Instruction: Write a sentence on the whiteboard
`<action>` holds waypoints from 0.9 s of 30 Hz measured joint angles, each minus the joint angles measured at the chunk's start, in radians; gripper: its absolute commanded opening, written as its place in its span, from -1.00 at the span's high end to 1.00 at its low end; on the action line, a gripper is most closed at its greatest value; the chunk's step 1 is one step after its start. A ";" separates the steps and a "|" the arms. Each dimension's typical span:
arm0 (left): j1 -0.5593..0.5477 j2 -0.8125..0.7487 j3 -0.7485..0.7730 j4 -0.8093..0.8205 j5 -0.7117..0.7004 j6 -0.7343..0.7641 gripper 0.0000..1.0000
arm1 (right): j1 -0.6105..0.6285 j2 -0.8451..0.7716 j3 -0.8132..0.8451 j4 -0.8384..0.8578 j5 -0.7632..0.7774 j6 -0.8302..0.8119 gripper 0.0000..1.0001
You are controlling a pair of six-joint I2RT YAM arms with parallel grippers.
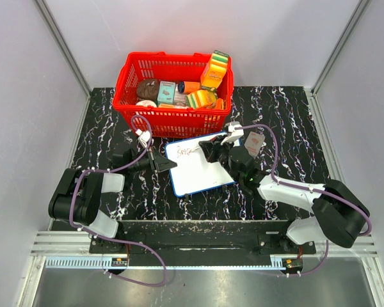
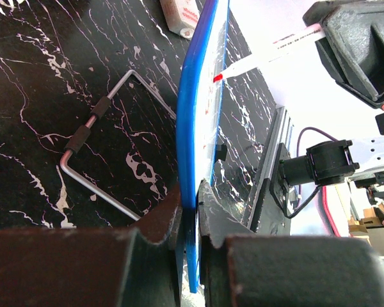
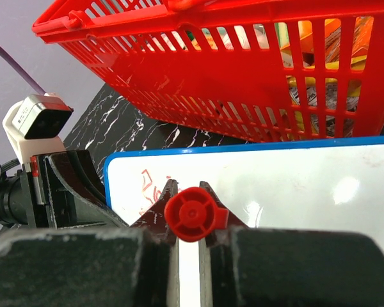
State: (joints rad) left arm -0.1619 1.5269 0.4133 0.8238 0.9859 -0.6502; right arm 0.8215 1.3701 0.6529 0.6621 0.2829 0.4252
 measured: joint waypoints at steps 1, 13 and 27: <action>0.000 0.000 0.000 0.000 0.000 0.000 1.00 | 0.000 0.000 -0.002 0.000 -0.002 0.003 1.00; 0.000 0.000 0.000 -0.006 -0.004 0.000 1.00 | 0.000 -0.006 -0.029 0.004 -0.024 0.029 1.00; 0.000 0.000 0.000 -0.007 -0.004 0.003 1.00 | 0.000 -0.015 -0.056 0.007 -0.063 0.044 1.00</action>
State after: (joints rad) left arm -0.1619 1.5269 0.4133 0.8165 0.9821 -0.6468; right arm 0.8215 1.3548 0.5972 0.6693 0.2203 0.4690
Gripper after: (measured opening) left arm 0.119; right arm 0.118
